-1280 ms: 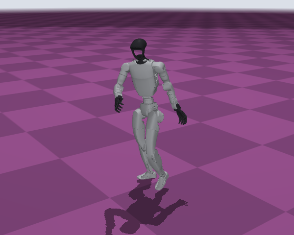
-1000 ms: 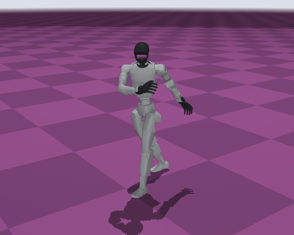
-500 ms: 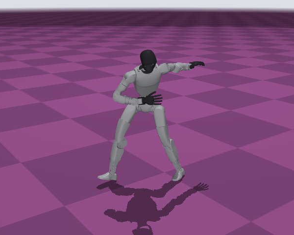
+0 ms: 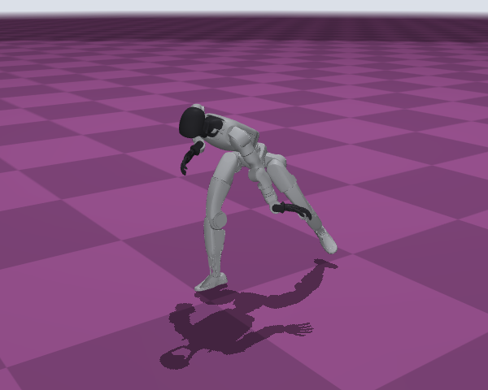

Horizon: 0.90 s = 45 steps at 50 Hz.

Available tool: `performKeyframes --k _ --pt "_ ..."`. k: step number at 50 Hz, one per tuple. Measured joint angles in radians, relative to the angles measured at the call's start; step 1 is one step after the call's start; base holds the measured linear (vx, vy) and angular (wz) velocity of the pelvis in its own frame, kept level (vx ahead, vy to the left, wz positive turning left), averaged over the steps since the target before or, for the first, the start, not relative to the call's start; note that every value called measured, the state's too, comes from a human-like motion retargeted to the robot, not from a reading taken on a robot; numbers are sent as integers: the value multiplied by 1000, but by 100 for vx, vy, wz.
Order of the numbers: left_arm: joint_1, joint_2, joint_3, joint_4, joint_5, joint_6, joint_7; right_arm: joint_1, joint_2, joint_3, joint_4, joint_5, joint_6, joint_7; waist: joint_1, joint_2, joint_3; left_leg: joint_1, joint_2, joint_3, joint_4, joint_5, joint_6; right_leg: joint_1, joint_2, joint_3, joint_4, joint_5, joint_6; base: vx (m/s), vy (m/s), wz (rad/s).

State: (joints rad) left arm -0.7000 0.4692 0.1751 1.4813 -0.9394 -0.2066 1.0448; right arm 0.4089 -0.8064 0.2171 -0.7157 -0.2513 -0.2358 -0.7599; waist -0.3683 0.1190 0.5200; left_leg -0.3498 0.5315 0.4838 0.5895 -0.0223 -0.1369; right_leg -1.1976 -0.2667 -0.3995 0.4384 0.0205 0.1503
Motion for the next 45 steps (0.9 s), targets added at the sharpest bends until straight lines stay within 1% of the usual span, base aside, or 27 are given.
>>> performKeyframes --k 2,3,5,7,8,10,12,13,15,17,18,20,22,24,28,31,33,35,37,39,41,42,43,45 --pt "-296 37 -95 -35 -29 -2 -17 -3 29 7 14 -11 2 -52 -82 -15 0 -17 -95 4 -22 33 -20 -65 -28 40 62 -27 59 41 -20 17" --pt "-439 62 -150 -56 -51 -1 -46 -12 35 20 28 -18 9 -55 -116 -18 0 -20 -151 -22 -60 57 -34 -60 -21 55 18 -21 71 37 -17 7" --pt "-720 110 -281 -92 -79 60 -163 -28 26 41 55 -33 51 15 -174 -7 0 -12 -249 -78 -149 95 -47 -45 -6 84 -67 -6 69 34 -15 -20" --pt "-999 157 -410 -113 -149 15 -296 -54 56 36 97 11 23 10 -195 -12 0 11 -284 -109 -206 116 -66 -32 31 97 -121 5 92 32 -16 -76" --pt "-1123 165 -486 -124 -167 11 -373 -62 64 26 119 28 16 29 -198 -6 0 25 -296 -122 -232 133 -71 -27 48 105 -139 10 95 32 -13 -100" --pt "-1336 166 -631 -149 -165 26 -498 -65 71 -23 148 44 22 88 -191 22 0 51 -317 -162 -278 176 -80 -21 81 122 -160 15 96 33 -10 -106" --pt "-1515 136 -767 -137 -95 54 -590 -56 108 -51 183 52 36 86 -155 60 0 77 -340 -218 -320 224 -91 -6 100 134 -175 18 84 32 -6 -94" --pt "-1595 116 -837 -129 -84 42 -604 -54 120 -92 190 63 24 73 -136 75 0 87 -342 -240 -326 233 -98 0 112 135 -171 16 94 33 -6 -92" --pt "-1705 78 -943 -155 -172 -2 -566 -55 144 -159 202 78 16 34 -90 122 0 99 -347 -270 -335 249 -95 17 126 133 -177 14 97 33 -4 -80" --pt "-1761 62 -984 -181 -198 -29 -537 -53 148 -213 201 79 4 0 -59 164 0 102 -340 -281 -316 242 -81 39 134 124 -169 1 94 31 -1 -61" --pt "-1783 47 -967 -181 -193 -17 -536 -52 155 -220 200 82 4 0 -47 176 0 108 -337 -284 -314 243 -84 56 133 120 -166 -8 86 27 2 -34" --pt "-1790 87 -1049 -231 -186 -17 -576 -87 184 -173 217 83 30 41 -43 185 0 117 -348 -275 -355 265 -90 90 123 129 -192 -13 31 24 4 -13" --pt "-1777 79 -1057 -249 -236 -60 -567 -97 167 -200 207 110 1 52 -31 200 0 124 -342 -257 -375 220 -80 120 122 131 -188 -29 58 24 4 -35" --pt "-1742 101 -1066 -255 -236 -78 -566 -92 148 -223 201 129 -20 73 -30 217 0 119 -336 -217 -393 144 -61 143 123 144 -185 -40 68 21 6 -47" --pt "-1663 144 -1055 -237 -206 -73 -571 -78 146 -234 196 165 -38 112 -41 216 0 93 -331 -80 -448 -3 -46 168 111 177 -173 -49 94 14 8 -37" --pt "-1613 158 -1053 -225 -196 -66 -573 -60 171 -228 208 185 -33 120 -43 190 0 49 -338 1 -482 -80 -40 169 95 209 -151 -53 107 6 10 -27" --pt "-1581 158 -1049 -220 -190 -70 -561 -43 181 -234 216 194 -34 106 -36 172 0 -1 -341 10 -487 -130 -25 163 90 228 -129 -59 111 1 6 -30" --pt "-1543 149 -1042 -231 -176 -79 -545 -24 184 -242 231 202 -35 85 -21 158 0 -71 -347 -21 -468 -175 -14 159 82 247 -109 -67 112 -2 6 -26" --pt "-1500 120 -1012 -240 -130 -59 -544 -8 192 -236 248 207 -27 73 -1 139 0 -148 -358 -72 -438 -202 -6 172 73 262 -107 -79 112 -4 10 -16" --pt "-1440 124 -1072 -306 -121 -92 -544 -7 181 -237 265 216 -29 66 16 127 0 -237 -375 -106 -412 -216 2 189 59 275 -132 -83 112 -5 14 -9" --pt "-1375 129 -1112 -371 -85 -100 -561 -14 173 -221 279 228 -30 73 30 110 0 -316 -383 -120 -389 -216 3 220 51 282 -169 -84 112 -5 17 -20" --pt "-1337 137 -1134 -411 -71 -107 -567 -18 165 -212 290 232 -28 76 36 104 0 -343 -392 -126 -394 -202 -6 257 47 289 -221 -72 102 0 27 -29" --pt "-1294 150 -1156 -459 -75 -121 -562 -23 150 -200 306 231 -20 76 38 103 0 -347 -416 -135 -429 -165 -28 331 39 304 -338 -34 75 2 31 -40" --pt "-1202 191 -1200 -557 -19 -136 -564 -34 132 -174 327 232 -13 86 43 84 0 -351 -438 -163 -476 -88 -55 429 40 316 -465 14 57 1 27 -69"
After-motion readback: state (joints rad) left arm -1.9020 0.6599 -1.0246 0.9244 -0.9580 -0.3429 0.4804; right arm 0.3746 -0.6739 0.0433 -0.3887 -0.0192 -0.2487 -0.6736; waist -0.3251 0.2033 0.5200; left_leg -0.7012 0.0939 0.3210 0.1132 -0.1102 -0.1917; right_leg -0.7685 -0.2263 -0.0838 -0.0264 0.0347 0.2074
